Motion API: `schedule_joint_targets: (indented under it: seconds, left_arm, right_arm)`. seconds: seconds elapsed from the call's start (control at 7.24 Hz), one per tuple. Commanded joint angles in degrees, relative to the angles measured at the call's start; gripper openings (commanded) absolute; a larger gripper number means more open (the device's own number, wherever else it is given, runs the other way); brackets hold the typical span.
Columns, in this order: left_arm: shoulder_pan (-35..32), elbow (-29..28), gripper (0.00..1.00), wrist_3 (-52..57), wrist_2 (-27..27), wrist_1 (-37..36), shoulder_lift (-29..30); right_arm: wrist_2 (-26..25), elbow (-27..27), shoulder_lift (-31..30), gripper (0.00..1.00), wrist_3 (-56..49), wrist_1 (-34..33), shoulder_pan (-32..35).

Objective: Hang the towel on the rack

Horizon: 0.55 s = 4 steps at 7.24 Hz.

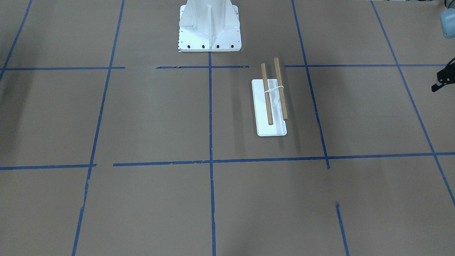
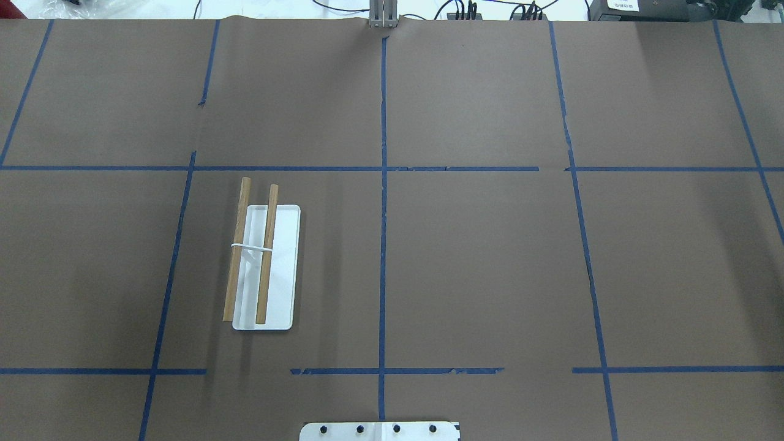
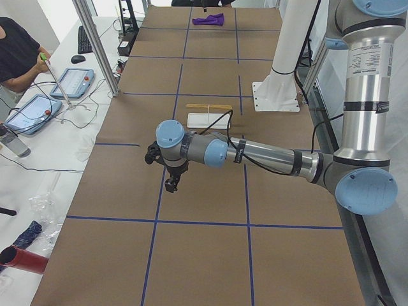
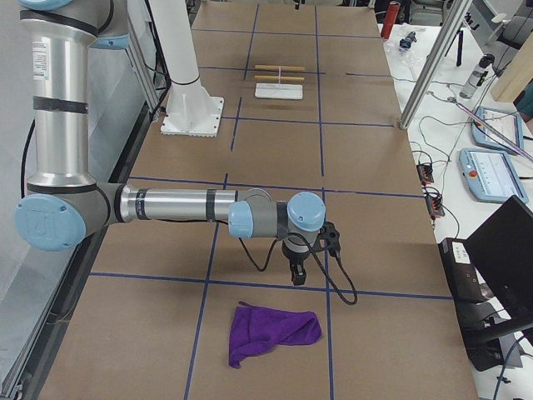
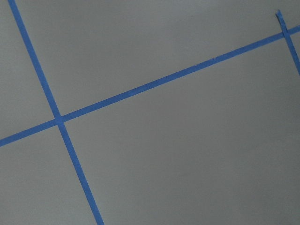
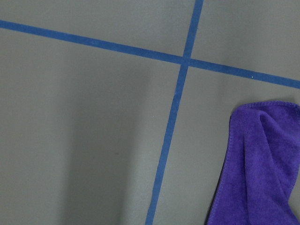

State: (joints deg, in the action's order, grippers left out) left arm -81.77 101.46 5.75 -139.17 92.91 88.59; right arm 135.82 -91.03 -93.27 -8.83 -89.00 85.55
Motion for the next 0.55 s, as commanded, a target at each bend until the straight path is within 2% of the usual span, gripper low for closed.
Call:
schedule_joint_targets:
  seconds: [0.0, 0.41]
  left_arm:
    - [-1.19, 1.19, 1.00, 0.83, 0.04, -2.88, 1.31]
    - [-1.38, 0.58, 1.00, 0.93, 3.62, -3.61, 1.40]
  right_arm:
    - [-0.55, 0.67, 0.02, 1.00, -0.31, -0.03, 1.02]
    - [-0.90, 0.24, -0.68, 1.00, 0.04, 0.66, 1.55]
